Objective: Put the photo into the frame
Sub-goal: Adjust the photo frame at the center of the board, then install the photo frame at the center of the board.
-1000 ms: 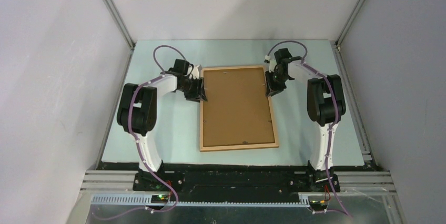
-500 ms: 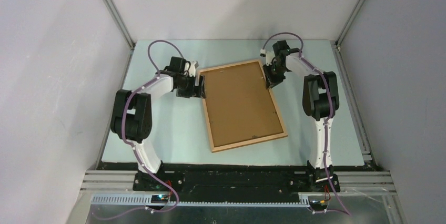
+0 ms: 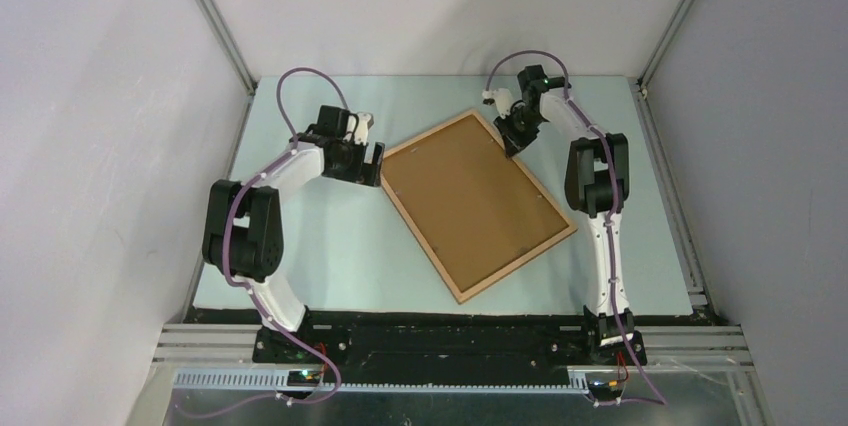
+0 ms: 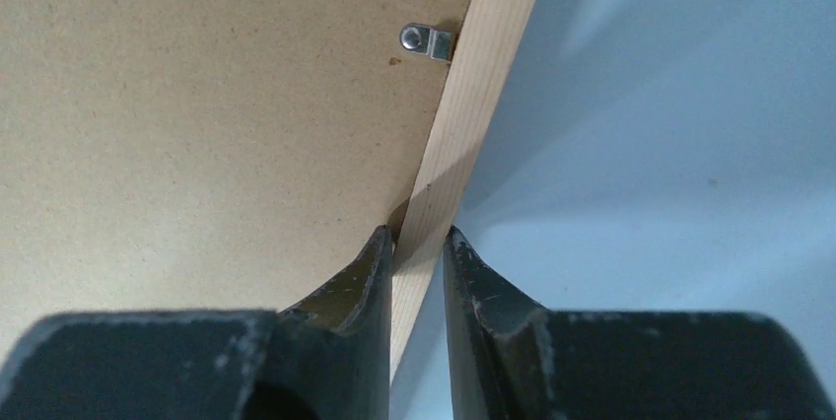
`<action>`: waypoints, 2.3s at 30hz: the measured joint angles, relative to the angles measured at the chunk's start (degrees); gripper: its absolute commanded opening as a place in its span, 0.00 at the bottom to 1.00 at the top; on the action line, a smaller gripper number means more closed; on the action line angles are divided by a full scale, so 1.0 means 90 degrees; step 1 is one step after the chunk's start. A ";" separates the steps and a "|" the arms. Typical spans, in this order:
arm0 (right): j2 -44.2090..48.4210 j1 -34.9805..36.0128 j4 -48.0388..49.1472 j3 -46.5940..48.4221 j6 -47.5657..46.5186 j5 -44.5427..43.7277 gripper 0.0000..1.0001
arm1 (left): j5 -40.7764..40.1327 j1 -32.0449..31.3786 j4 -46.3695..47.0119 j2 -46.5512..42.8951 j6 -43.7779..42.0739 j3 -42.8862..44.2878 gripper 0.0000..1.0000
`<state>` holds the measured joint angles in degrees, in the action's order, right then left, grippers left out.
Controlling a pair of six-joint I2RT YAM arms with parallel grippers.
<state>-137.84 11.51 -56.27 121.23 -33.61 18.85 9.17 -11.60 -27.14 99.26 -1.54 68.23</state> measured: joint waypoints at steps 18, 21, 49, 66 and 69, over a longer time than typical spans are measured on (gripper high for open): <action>-0.0867 0.0566 -0.1008 0.1528 -0.1858 0.0656 0.00 | 0.0053 -0.0092 -0.0427 0.0520 -0.0119 0.0576 0.99; -0.0889 0.0702 -0.1008 0.1571 -0.1991 0.0724 0.00 | 0.0061 -0.0204 -0.0478 0.0731 -0.0155 0.0721 0.96; -0.0911 0.1076 -0.1008 0.1574 -0.2390 0.0998 0.00 | 0.0185 -0.0675 -0.0731 0.1214 -0.0687 0.0835 0.67; -0.0911 0.1071 -0.1005 0.1574 -0.2385 0.1008 0.00 | -0.0029 -0.0702 -0.0763 0.1236 -0.0731 0.0835 0.57; -0.0911 0.1071 -0.1005 0.1574 -0.2385 0.1008 0.00 | -0.0029 -0.0702 -0.0765 0.1236 -0.0733 0.0835 0.56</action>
<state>-146.04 21.15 -65.32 135.39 -55.07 27.92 8.91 -17.91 -34.02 110.39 -8.14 75.75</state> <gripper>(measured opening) 0.240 0.568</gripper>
